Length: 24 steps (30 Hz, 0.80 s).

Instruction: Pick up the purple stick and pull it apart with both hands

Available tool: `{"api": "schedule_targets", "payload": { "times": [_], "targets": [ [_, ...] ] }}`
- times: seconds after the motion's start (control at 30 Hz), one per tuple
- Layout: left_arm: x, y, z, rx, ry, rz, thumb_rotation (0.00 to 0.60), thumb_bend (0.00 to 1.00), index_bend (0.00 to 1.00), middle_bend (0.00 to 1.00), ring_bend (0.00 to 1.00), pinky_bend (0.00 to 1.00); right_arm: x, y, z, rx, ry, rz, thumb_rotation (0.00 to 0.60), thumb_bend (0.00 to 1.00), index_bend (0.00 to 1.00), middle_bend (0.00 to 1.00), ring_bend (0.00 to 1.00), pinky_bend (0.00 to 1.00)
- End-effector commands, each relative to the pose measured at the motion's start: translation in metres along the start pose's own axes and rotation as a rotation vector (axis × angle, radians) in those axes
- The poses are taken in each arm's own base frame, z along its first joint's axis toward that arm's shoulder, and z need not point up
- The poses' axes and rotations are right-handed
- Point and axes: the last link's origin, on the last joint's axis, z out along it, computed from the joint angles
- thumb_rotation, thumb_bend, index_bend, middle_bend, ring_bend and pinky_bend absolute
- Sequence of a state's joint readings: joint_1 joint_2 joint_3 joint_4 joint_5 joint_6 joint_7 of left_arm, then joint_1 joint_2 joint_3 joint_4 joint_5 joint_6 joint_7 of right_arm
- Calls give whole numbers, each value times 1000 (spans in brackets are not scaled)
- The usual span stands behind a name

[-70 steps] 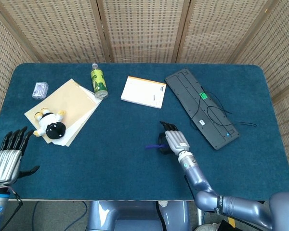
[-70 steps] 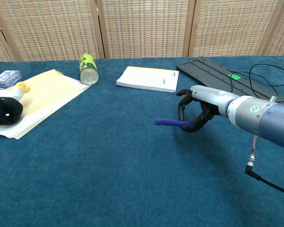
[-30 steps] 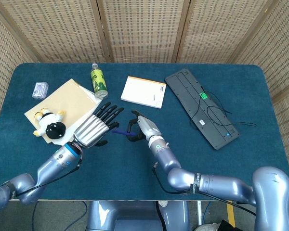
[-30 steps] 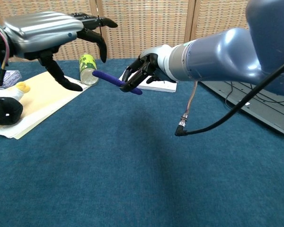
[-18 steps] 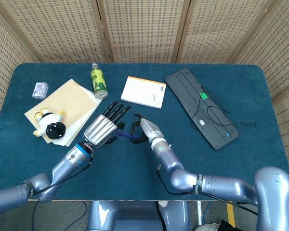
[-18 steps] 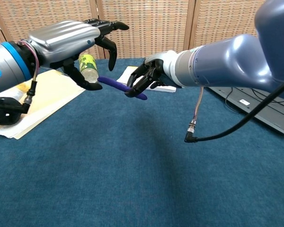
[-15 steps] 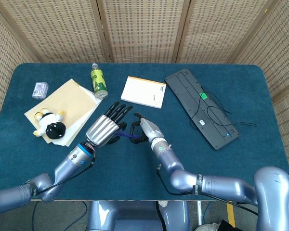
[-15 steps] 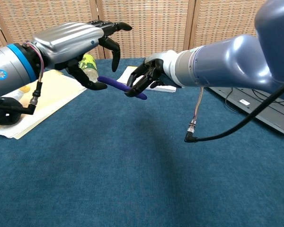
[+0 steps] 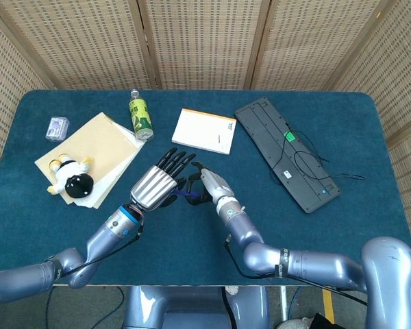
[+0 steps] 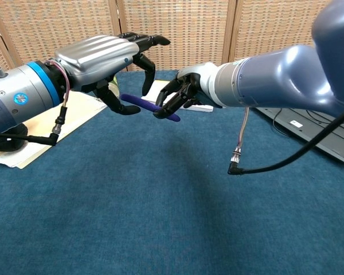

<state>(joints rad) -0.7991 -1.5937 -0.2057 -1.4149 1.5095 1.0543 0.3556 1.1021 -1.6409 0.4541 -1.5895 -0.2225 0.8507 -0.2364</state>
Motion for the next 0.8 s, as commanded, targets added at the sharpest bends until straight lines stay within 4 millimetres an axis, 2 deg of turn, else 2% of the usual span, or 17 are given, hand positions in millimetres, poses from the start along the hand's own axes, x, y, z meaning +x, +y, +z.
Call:
{"api": "schedule_targets", "payload": {
  "times": [0.03, 0.8],
  "targets": [
    [-2, 2, 2, -1, -4, 0, 600, 279, 582, 0, 0, 0, 0, 0, -1, 2, -2, -1, 600, 606, 695, 106, 0, 0],
    [-8, 18, 15, -1, 2, -10, 600, 326, 605, 0, 0, 0, 1, 2, -5, 6, -14, -9, 600, 607, 695, 106, 0, 0]
  ]
}}
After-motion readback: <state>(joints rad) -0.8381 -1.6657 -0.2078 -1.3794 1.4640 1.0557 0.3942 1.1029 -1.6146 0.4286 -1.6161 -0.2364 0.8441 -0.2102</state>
